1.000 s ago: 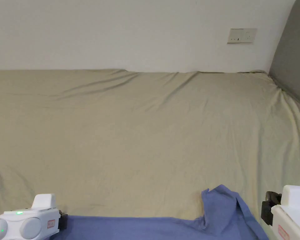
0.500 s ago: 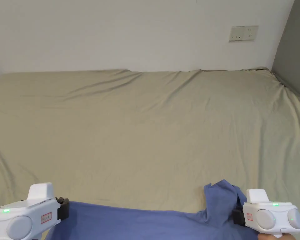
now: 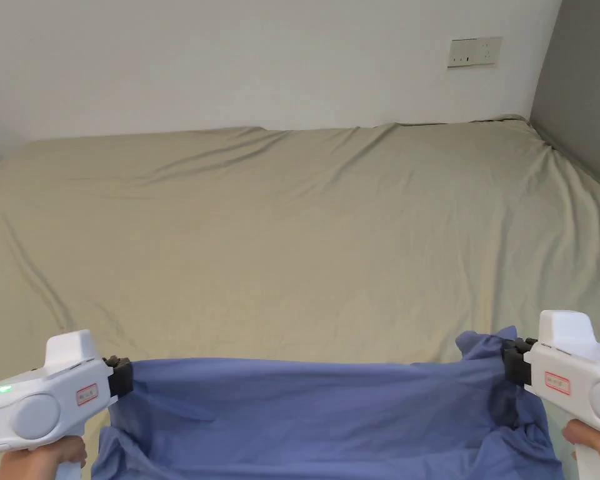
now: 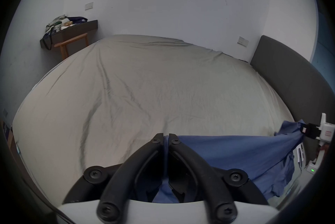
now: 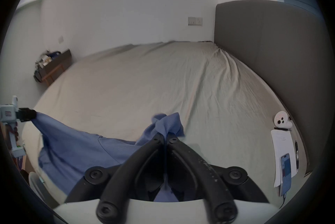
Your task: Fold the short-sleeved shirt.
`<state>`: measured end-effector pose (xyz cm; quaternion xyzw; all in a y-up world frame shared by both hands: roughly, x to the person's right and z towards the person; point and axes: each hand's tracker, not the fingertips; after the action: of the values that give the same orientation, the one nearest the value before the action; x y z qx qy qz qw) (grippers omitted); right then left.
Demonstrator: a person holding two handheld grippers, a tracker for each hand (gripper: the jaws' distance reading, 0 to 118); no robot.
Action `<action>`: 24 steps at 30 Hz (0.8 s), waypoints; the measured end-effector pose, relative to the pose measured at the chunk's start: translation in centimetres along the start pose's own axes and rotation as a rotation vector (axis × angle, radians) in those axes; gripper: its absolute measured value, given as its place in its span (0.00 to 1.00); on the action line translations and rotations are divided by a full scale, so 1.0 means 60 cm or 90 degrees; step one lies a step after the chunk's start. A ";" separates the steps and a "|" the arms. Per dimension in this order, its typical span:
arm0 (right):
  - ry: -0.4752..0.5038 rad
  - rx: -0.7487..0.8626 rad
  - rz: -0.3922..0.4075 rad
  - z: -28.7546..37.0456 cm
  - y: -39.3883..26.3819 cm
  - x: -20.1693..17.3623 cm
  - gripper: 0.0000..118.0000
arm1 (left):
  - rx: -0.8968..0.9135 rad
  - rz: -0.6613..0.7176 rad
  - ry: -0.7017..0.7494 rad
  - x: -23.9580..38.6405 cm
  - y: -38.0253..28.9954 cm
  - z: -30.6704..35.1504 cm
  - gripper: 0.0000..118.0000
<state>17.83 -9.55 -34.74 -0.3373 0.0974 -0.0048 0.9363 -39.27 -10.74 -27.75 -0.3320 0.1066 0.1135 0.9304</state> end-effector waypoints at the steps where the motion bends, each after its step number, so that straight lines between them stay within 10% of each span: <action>1: 0.009 0.000 -0.008 0.020 -0.011 0.004 0.03 | -0.001 0.003 0.000 -0.004 -0.010 0.014 0.03; 19: -0.032 -0.177 -0.131 0.041 -0.280 0.024 0.04 | -0.171 0.004 0.066 -0.042 -0.274 0.047 0.04; 21: -0.042 -0.167 -0.136 0.055 -0.264 0.013 0.18 | -0.156 0.002 0.072 -0.037 -0.260 0.057 0.24; 24: -0.093 -0.118 -0.106 0.085 -0.215 -0.012 0.68 | -0.095 0.011 0.021 -0.028 -0.228 0.092 0.95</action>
<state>18.79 -16.27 -22.62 -0.4284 0.0005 -0.0490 0.9023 -36.35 -17.73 -14.97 -0.4013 0.1159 0.1234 0.9002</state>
